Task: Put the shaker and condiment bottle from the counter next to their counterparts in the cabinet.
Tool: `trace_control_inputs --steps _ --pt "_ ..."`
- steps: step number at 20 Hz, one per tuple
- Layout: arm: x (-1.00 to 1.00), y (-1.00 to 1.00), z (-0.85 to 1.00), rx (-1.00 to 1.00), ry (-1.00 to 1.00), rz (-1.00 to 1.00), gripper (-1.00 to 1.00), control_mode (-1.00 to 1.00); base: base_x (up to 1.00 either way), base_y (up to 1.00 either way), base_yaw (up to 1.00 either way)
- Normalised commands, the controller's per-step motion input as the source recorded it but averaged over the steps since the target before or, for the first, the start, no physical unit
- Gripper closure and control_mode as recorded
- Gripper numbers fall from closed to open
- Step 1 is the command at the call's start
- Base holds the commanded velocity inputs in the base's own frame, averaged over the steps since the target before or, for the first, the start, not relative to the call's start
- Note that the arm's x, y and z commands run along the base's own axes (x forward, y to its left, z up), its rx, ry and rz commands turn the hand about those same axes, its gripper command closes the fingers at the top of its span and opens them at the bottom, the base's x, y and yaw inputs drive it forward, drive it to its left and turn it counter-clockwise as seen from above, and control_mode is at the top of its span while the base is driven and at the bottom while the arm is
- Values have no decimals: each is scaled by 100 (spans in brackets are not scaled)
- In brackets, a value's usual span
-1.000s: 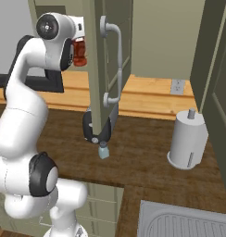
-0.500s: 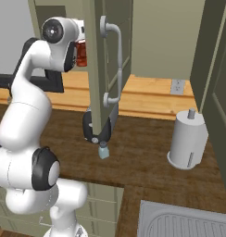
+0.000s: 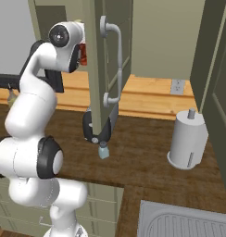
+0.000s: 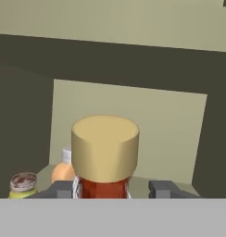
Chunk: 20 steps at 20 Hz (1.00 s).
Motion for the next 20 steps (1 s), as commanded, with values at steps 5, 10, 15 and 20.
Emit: trace_control_inputs --steps 5,10,15,20 --pt "35 0 0 2 0 0 100 -100 0 0 0" --pt "33 0 0 0 0 1 100 -100 0 0 0" --pt "26 0 0 0 0 0 100 -100 0 0 0" --pt "34 0 0 0 0 0 -100 -100 0 0 0"
